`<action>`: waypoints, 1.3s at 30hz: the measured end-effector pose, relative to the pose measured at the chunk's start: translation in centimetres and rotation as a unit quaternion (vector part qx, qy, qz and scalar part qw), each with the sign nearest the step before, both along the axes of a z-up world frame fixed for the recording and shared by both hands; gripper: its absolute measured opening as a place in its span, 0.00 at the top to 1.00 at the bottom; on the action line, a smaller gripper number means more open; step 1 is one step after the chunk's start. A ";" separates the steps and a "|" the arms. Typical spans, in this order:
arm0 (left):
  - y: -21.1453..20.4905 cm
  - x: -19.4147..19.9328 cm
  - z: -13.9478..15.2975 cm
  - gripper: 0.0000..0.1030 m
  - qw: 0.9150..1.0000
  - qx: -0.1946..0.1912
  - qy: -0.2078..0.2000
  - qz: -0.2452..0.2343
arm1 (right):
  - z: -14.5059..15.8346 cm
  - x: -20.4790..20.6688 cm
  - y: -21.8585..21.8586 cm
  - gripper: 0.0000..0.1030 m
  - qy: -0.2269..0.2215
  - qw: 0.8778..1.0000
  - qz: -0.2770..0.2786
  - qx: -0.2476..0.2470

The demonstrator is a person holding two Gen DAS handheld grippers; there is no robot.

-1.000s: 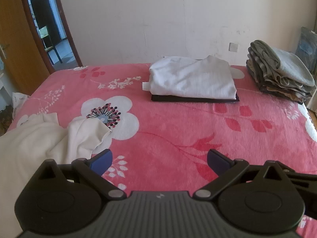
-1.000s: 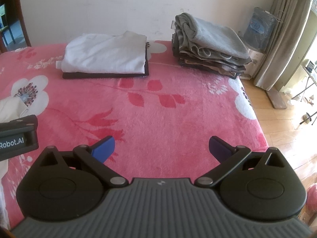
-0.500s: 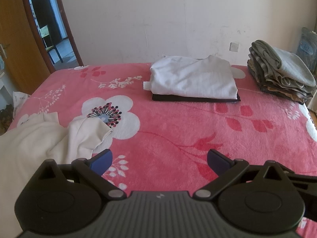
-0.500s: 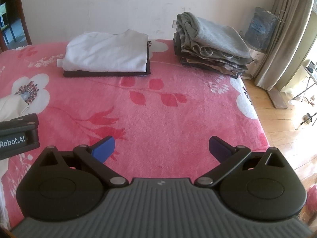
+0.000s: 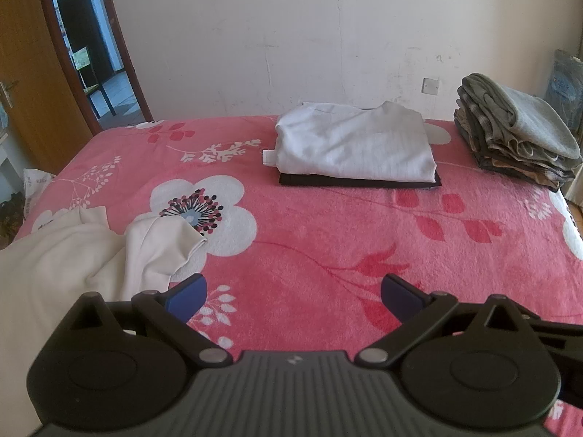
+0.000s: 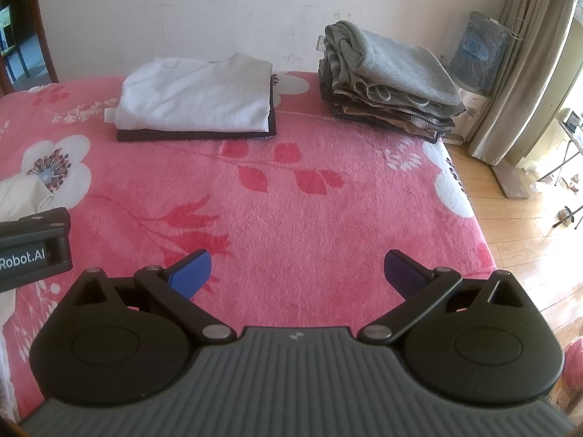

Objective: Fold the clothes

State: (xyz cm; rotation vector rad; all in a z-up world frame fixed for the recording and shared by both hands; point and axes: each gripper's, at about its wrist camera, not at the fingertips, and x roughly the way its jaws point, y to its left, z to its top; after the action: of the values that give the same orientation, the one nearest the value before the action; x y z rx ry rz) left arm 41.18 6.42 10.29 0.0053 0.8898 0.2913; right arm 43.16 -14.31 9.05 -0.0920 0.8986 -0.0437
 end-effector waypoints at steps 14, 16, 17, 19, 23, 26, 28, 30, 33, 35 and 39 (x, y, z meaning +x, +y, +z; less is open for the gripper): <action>-0.1 0.1 -0.1 0.01 1.000 0.000 0.003 -0.001 | -0.1 -0.1 -0.1 0.01 0.003 1.000 -0.001 0.002; -0.1 0.1 -0.2 0.01 1.000 0.000 0.003 0.000 | -0.1 -0.1 -0.1 0.01 0.003 1.000 -0.001 0.003; -0.2 0.1 -0.2 0.01 1.000 0.000 0.003 0.000 | -0.1 -0.1 -0.1 0.01 0.003 1.000 0.000 0.003; -0.2 0.1 -0.2 0.01 1.000 0.001 0.004 0.000 | -0.2 -0.1 -0.1 0.01 0.003 1.000 0.000 0.003; -0.3 0.1 -0.2 0.01 1.000 0.001 0.004 0.000 | -0.2 0.0 -0.2 0.01 0.004 1.000 0.001 0.003; -0.2 0.1 -0.2 0.01 1.000 0.001 0.003 0.001 | -0.2 0.0 -0.2 0.01 0.003 1.000 0.001 0.002; -0.1 0.1 -0.2 0.01 1.000 0.001 0.003 0.001 | -0.2 0.0 -0.2 0.01 0.003 1.000 0.001 0.003; -0.1 0.1 -0.2 0.01 1.000 0.001 0.004 0.001 | -0.3 0.0 -0.2 0.01 0.003 1.000 0.001 0.003; -0.1 0.1 -0.2 0.01 1.000 0.001 0.005 0.000 | -0.3 0.0 -0.2 0.01 0.004 1.000 0.002 0.003; -0.1 0.2 -0.3 0.01 1.000 0.001 0.006 0.001 | -0.3 0.1 -0.2 0.01 0.005 1.000 0.003 0.003; 0.0 0.2 -0.3 0.01 1.000 0.000 0.007 0.001 | -0.4 0.2 -0.2 0.01 0.006 1.000 0.002 0.003</action>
State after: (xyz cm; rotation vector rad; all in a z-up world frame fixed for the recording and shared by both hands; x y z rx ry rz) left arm 41.35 6.39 9.95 0.0066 0.9040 0.2932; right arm 43.35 -14.47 8.68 -0.0882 0.9097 -0.0360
